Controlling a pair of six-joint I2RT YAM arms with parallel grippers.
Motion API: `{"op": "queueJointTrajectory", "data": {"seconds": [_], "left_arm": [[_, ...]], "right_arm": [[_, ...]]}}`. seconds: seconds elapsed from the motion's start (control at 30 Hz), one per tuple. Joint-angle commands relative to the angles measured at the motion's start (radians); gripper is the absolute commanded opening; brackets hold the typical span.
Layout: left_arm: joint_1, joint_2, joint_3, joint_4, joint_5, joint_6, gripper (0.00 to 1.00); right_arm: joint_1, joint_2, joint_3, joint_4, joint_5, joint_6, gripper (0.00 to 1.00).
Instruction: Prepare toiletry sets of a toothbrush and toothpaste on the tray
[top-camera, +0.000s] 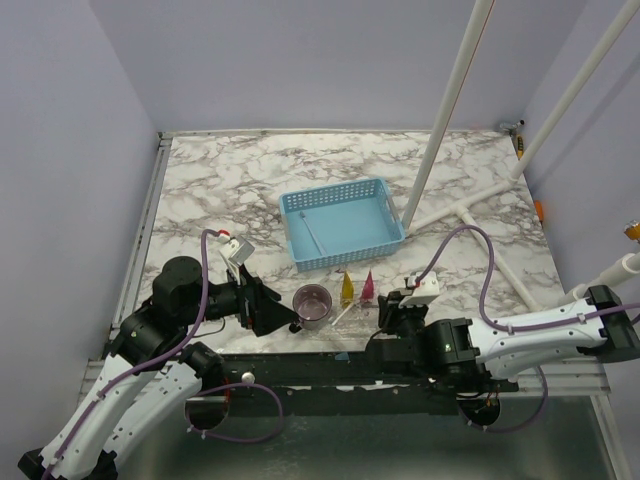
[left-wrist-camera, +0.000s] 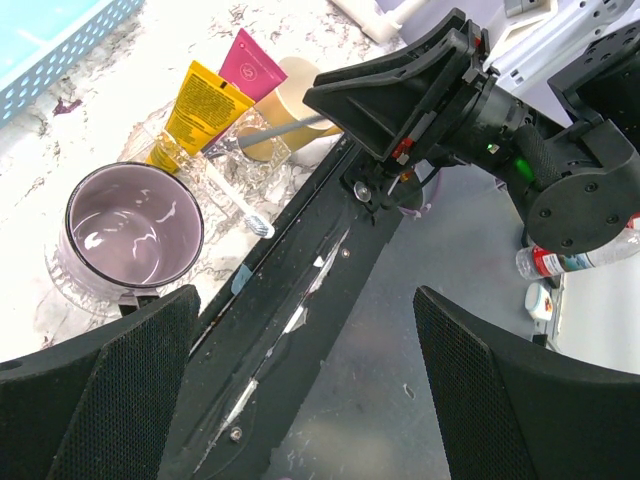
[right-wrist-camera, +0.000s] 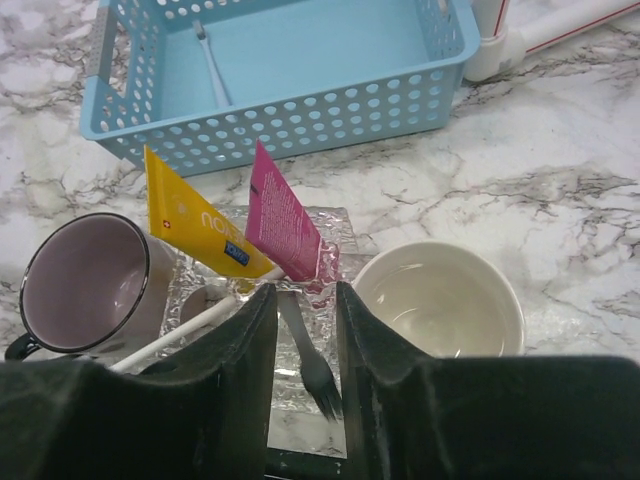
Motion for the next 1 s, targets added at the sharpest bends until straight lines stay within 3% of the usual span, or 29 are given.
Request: {"op": "queueJointTrajectory", "data": {"seconds": [0.0,0.17,0.43,0.7,0.97], "left_arm": [[0.007,0.001,-0.009,0.017,-0.003,-0.002,0.87],[0.007,0.001,-0.009,0.019,0.000,-0.002,0.87],[0.008,0.005,-0.003,0.018,-0.003,-0.005,0.87],[0.007,0.018,0.039,-0.014,-0.054,0.001,0.87],[0.008,0.052,0.112,-0.066,-0.199,0.027,0.89]], "right_arm": [[0.002,0.007,0.024,-0.058,0.029,0.049,0.36],[0.004,-0.001,0.048,-0.078,0.028,0.044,0.44],[0.003,-0.037,0.089,-0.082,0.037,-0.021,0.47],[0.003,-0.098,0.157,-0.029,0.028,-0.215,0.54],[0.002,-0.171,0.201,0.116,0.010,-0.543,0.65]]}}
